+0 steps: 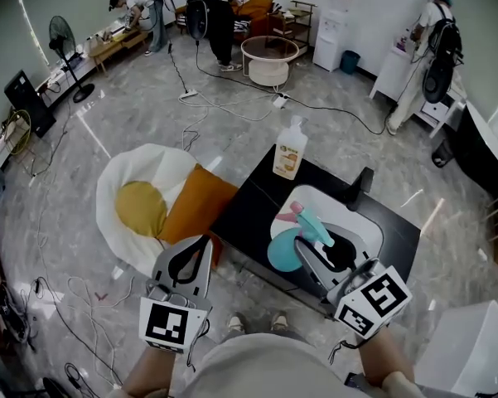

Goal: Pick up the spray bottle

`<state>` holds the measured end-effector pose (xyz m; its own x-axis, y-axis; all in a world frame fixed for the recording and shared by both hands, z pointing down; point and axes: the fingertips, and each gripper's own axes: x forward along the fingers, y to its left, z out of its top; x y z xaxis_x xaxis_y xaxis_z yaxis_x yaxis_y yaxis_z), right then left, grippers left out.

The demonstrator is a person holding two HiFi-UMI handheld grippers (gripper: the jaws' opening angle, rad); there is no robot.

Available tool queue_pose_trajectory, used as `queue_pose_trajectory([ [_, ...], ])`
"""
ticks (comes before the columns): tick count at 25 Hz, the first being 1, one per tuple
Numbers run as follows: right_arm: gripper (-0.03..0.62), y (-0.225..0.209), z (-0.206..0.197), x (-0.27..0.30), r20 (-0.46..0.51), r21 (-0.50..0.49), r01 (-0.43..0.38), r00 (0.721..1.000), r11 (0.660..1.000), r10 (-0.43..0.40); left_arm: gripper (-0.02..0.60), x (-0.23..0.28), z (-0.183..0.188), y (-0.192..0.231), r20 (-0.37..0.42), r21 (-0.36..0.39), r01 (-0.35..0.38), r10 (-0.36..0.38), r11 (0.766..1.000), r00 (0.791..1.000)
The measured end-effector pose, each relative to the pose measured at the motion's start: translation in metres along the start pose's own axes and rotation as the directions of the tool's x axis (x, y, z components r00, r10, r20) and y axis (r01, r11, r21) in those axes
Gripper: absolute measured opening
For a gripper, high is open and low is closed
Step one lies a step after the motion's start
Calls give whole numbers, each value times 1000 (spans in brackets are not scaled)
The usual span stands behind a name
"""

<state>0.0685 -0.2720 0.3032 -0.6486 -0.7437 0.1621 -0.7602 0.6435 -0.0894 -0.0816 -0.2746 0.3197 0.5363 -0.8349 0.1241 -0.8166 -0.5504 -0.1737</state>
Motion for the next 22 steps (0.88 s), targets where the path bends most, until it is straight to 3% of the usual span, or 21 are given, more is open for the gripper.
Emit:
queue_pose_trajectory([
  [5,163,0,-19,-7,-39,-8,21,999,1000,-21,17,-3,-7,-11,-16,-61,17,-18,998,1000],
  [9,161,1,-29,-8,-54,-17,27,998,999,-28,17,-6,-21,-15,-45,-44,32,-34,998,998],
  [13,163,8,-33,-6,-66,-25,8,998,1000,-9,17,-4,-11,-16,-40,-61,25,-28,998,999],
  [22,161,14,-27,-6,-43,-8,-22,999,1000,21,17,-7,-19,-12,-61,10,32,-31,999,998],
])
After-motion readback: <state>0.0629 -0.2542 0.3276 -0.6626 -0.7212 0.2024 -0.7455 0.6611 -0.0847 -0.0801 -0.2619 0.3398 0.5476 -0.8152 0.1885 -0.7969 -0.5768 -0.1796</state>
